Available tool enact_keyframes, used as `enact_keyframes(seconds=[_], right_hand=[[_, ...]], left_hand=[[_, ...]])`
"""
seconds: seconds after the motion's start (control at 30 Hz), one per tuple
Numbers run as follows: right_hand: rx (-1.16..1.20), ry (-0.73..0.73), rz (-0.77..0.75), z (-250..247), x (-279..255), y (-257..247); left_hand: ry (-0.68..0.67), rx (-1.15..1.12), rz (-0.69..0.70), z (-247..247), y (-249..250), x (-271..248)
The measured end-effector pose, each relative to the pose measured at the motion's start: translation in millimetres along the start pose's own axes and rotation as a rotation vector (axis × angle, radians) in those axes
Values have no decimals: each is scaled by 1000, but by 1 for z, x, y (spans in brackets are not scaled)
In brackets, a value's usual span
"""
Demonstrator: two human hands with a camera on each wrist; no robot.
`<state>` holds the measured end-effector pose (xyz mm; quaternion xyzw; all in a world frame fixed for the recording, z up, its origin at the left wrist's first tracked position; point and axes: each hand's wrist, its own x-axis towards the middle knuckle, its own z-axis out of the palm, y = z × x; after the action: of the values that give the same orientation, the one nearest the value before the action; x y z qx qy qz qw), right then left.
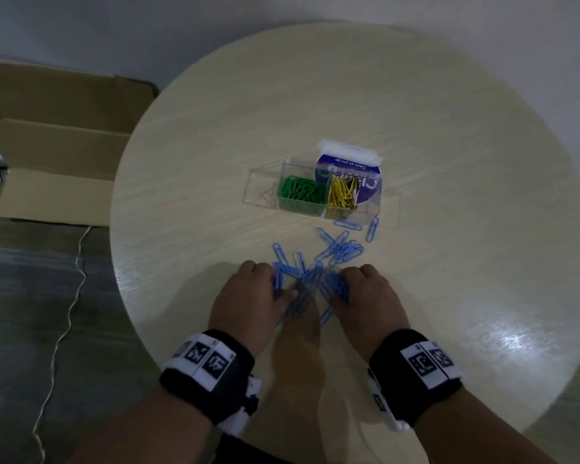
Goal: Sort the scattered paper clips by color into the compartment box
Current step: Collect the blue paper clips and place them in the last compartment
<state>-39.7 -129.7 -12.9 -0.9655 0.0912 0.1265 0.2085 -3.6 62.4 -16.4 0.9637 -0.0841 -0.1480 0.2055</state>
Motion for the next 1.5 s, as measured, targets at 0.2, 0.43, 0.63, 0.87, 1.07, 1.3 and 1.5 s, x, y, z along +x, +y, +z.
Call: enact_keyframes(seconds=[0.2,0.43,0.63,0.87,1.07,1.3,1.5], right_hand=[[33,-28,61,-7,-3,-1],[-3,-64,30,-9,-2,0],[-8,-97,-64,-12,-1,14],[138,-4,-27,-24,-4,30],[348,94,85,-44,0,46],[421,167,165,-56,5,68],[452,222,196,-64,8,81]], left_hand=[[-49,-44,102,1,-3,6],[-63,124,219,-3,0,11],[-77,323,283,5,14,3],[-82,319,277,-10,25,5],[18,-152,143,-33,59,38],[163,-258,206,-49,117,108],[54,-44,281,-29,138,142]])
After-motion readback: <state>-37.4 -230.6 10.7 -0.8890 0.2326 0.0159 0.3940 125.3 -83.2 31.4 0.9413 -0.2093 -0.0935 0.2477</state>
